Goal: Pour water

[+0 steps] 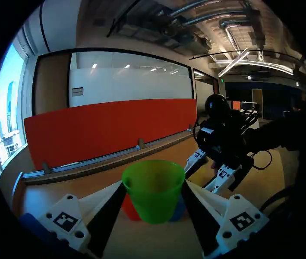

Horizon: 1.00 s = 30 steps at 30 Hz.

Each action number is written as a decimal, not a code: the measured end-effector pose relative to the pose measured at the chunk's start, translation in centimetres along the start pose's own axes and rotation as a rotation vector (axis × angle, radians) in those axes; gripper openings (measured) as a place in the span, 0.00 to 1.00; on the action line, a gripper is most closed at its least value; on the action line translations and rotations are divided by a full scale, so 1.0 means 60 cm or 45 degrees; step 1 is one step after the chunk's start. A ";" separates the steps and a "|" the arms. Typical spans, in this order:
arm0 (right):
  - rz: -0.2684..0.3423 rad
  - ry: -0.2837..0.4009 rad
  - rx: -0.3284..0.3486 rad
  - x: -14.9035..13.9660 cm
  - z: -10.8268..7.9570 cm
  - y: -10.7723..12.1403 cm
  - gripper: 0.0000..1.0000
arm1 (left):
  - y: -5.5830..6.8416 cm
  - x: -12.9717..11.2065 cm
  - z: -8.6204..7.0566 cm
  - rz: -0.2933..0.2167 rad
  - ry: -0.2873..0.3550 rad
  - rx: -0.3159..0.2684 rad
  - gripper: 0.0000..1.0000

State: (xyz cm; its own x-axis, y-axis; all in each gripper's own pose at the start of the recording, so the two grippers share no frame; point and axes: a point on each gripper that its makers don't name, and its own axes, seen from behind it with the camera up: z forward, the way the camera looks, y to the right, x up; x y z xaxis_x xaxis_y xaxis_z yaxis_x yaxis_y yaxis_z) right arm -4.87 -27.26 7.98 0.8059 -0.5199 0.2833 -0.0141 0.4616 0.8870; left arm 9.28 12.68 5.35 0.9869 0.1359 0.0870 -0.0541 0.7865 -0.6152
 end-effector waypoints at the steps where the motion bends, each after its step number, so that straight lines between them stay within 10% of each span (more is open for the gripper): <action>1: -0.002 -0.004 0.002 -0.002 0.003 -0.001 1.00 | 0.000 -0.001 -0.001 0.000 0.000 0.001 0.86; 30: -0.039 -0.103 -0.024 -0.038 0.061 -0.007 0.96 | -0.003 -0.023 -0.013 -0.017 -0.011 -0.003 0.86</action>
State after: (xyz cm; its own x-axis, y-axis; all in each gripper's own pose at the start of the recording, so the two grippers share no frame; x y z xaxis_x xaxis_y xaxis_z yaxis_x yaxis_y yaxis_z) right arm -8.84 -28.92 8.28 0.7553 -0.5899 0.2855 0.0217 0.4579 0.8887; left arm 8.08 11.87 4.73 0.9861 0.1308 0.1023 -0.0405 0.7870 -0.6156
